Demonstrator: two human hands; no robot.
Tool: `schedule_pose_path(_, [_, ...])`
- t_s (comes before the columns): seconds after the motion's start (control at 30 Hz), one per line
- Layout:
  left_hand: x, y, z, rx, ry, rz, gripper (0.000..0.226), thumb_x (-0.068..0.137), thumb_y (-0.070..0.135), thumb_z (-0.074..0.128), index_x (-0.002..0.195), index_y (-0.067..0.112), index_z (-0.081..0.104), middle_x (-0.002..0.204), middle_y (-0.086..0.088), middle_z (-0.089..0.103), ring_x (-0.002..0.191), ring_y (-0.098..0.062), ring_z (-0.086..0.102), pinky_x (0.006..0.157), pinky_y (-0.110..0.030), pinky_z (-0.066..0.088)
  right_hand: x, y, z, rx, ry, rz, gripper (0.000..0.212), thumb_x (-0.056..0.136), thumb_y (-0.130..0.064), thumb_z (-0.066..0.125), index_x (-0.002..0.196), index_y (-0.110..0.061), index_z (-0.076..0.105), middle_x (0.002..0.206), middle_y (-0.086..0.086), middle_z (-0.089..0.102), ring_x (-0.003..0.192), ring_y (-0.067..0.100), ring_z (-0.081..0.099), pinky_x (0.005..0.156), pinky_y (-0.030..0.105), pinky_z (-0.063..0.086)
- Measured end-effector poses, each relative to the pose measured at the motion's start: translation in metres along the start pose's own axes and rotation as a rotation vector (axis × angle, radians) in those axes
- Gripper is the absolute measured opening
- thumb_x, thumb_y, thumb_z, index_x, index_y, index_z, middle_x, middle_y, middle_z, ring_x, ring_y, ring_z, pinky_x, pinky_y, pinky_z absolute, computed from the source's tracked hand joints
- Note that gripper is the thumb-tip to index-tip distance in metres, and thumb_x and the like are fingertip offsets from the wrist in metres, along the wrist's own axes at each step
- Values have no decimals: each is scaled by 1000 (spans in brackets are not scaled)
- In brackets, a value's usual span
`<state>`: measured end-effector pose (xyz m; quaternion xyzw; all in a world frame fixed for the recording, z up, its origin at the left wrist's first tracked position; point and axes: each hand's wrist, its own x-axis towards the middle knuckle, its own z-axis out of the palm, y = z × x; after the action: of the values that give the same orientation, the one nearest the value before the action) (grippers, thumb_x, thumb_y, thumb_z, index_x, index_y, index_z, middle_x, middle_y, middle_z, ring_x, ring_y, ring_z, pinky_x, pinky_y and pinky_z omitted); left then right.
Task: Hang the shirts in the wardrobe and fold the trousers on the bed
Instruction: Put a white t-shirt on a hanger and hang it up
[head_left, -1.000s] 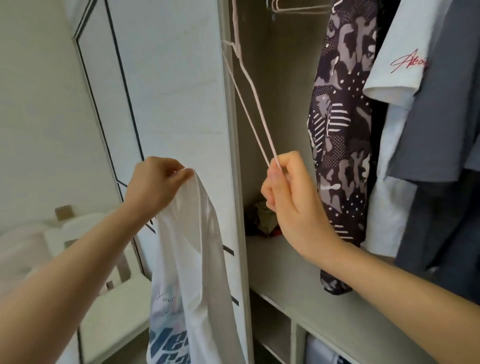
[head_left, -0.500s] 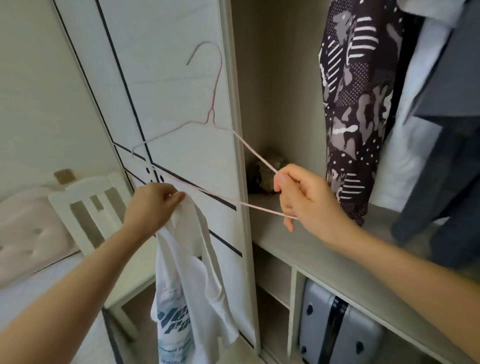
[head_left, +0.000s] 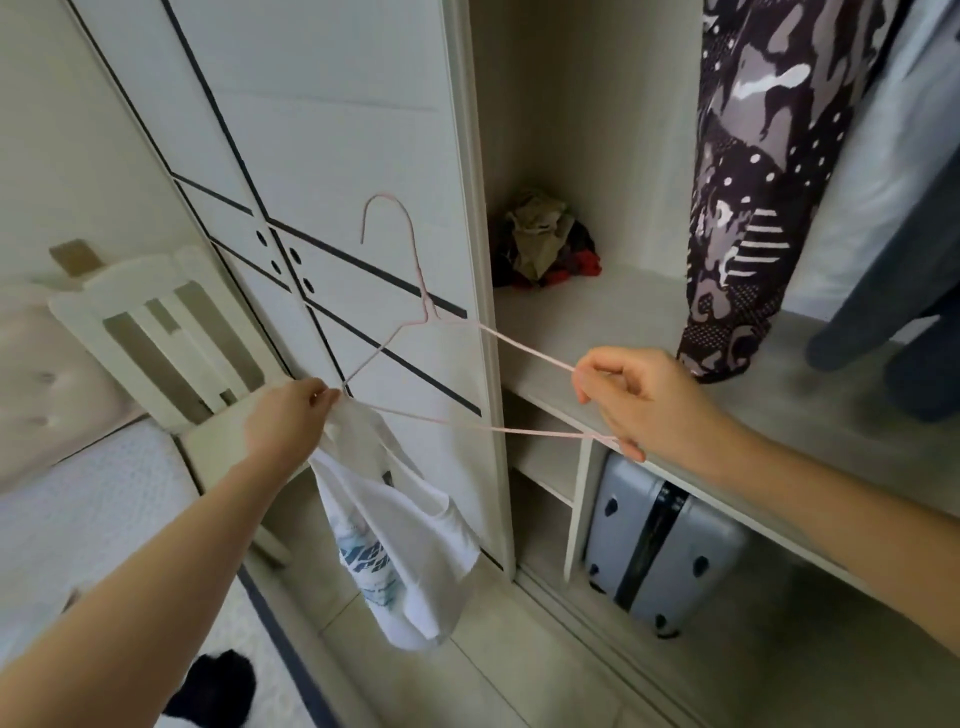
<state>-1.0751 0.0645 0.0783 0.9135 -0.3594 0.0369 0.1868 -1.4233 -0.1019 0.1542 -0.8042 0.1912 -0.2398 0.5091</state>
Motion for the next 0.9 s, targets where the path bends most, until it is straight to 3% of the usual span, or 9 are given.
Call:
schedule_pose_path(0.17, [3, -1, 13, 37, -5, 2, 34, 101, 39, 48, 83, 16, 65, 73, -6, 62, 68, -26, 58, 58, -35, 49, 1, 6, -2, -12, 40, 42, 26, 93, -20, 52, 69, -11, 53, 46, -3, 26, 41, 15, 21, 38, 30, 29])
schedule_pose_path(0.33, [12, 4, 25, -98, -7, -90, 34, 100, 31, 51, 82, 9, 68, 74, -10, 64, 70, -29, 59, 63, -38, 51, 9, 6, 7, -41, 15, 39, 29, 94, -16, 53, 65, -19, 58, 41, -3, 29, 35, 15, 25, 34, 24, 32])
schedule_pose_path(0.5, [13, 14, 34, -105, -30, -30, 33, 99, 35, 53, 81, 13, 69, 69, -5, 66, 65, -25, 61, 68, -43, 57, 6, 10, 21, -133, -11, -24, 29, 95, -15, 54, 68, -23, 61, 40, -7, 35, 31, 9, 32, 35, 17, 33])
schedule_pose_path(0.67, [-1, 38, 36, -471, -32, 15, 31, 93, 34, 63, 79, 9, 74, 69, -8, 68, 64, -25, 62, 68, -39, 55, 1, 28, 31, -77, -6, 29, 28, 97, -17, 55, 70, -20, 61, 39, -11, 41, 30, 8, 35, 34, 22, 34])
schedule_pose_path(0.8, [-18, 66, 23, -747, -65, -11, 37, 88, 38, 67, 77, 2, 71, 68, -27, 52, 58, -21, 39, 60, -33, 36, -5, 49, 37, -5, 93, 117, 32, 96, -25, 60, 65, -19, 60, 41, -17, 48, 29, 6, 39, 34, 23, 37])
schedule_pose_path(0.9, [-35, 81, 5, -833, -156, 9, 31, 87, 42, 68, 79, 13, 76, 66, -14, 51, 60, -19, 40, 62, -32, 35, -11, 62, 35, 79, 146, 137, 36, 92, -32, 63, 57, -26, 59, 46, -10, 49, 31, 8, 39, 33, 20, 36])
